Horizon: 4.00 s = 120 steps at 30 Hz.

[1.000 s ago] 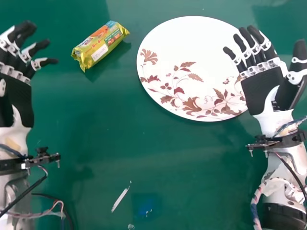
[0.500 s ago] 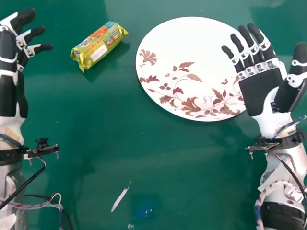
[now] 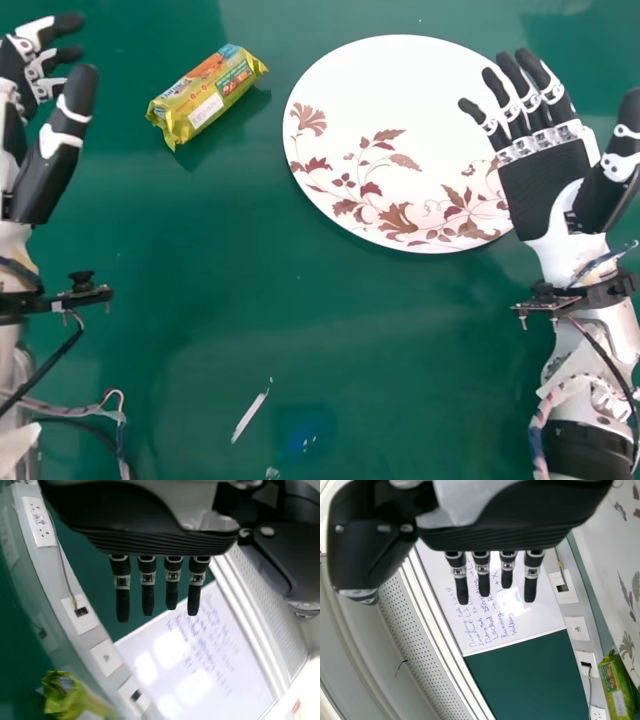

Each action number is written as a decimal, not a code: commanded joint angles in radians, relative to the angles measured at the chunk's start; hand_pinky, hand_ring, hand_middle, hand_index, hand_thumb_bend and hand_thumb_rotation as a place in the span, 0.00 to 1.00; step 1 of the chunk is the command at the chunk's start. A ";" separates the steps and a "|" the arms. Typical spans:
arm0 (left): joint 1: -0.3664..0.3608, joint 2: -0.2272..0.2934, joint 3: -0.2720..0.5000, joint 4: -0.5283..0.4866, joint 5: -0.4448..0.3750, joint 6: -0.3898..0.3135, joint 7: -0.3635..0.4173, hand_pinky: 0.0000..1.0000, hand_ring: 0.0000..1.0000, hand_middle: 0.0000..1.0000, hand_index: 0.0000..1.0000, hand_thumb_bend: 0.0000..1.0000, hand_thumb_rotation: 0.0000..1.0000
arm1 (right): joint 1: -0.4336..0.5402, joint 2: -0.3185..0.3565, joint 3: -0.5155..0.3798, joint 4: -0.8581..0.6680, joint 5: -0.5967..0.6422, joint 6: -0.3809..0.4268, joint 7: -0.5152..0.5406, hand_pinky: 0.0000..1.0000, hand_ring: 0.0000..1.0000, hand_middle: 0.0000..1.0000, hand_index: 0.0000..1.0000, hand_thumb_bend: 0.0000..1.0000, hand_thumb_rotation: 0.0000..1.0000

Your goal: Pick up biscuit and place it in the plate

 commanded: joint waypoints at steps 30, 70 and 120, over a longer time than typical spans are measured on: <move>-0.264 0.574 -0.056 0.039 0.134 0.376 -0.482 0.77 0.88 0.94 0.86 1.00 0.56 | 0.033 0.067 0.037 0.034 0.027 0.001 0.026 1.00 1.00 1.00 1.00 1.00 0.49; -0.697 0.708 -0.372 0.332 0.343 0.246 -0.663 0.98 0.96 1.00 0.92 1.00 0.66 | 0.126 0.050 0.088 -0.144 0.014 0.034 -0.046 0.95 1.00 1.00 1.00 1.00 0.62; -1.051 0.566 -0.572 0.711 0.501 0.147 -0.884 1.00 1.00 1.00 0.98 1.00 0.76 | 0.176 0.052 0.160 -0.290 -0.024 0.066 -0.163 0.96 1.00 1.00 1.00 1.00 0.58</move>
